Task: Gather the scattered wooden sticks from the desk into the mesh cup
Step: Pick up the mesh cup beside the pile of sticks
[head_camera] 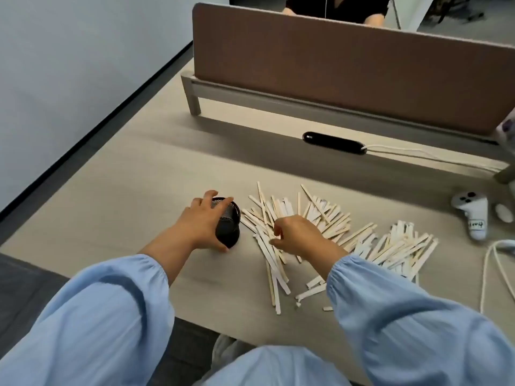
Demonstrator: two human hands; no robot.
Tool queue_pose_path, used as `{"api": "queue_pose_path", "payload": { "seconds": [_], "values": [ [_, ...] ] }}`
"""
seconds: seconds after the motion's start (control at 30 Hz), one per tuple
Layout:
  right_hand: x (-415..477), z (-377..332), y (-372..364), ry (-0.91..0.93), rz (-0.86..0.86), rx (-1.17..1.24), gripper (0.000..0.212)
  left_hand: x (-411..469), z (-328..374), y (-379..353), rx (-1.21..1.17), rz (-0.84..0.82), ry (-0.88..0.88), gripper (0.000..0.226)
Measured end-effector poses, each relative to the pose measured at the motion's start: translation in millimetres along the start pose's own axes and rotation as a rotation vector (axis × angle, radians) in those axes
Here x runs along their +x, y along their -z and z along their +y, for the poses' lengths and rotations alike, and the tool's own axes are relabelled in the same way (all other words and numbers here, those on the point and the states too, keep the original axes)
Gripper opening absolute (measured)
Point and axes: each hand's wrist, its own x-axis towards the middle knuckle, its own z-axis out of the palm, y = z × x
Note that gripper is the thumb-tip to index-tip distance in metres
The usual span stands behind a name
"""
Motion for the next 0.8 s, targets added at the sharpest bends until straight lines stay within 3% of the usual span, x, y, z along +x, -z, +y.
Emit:
{"api": "queue_pose_path", "payload": {
  "seconds": [0.17,0.37,0.6,0.8],
  "values": [
    [-3.6,-4.8,-22.7,-0.047,-0.123,-0.097,0.048,-6.0,5.5,-16.0,-0.180,0.187,0.065,0.094],
    [-6.9,-6.3,-44.4,-0.132,-0.123,-0.051,0.053,-17.5,6.9,-34.5,-0.423,0.421,0.046,0.101],
    [-1.6,-10.2,-48.1,-0.188,-0.066,0.033,0.020,-19.8,3.4,-33.1,-0.559,0.446,0.038,0.103],
    [0.4,-8.2,-42.8,-0.212,-0.026,0.090,0.024,-14.7,3.7,-30.8,-0.554,0.443,-0.023,0.104]
  ]
}}
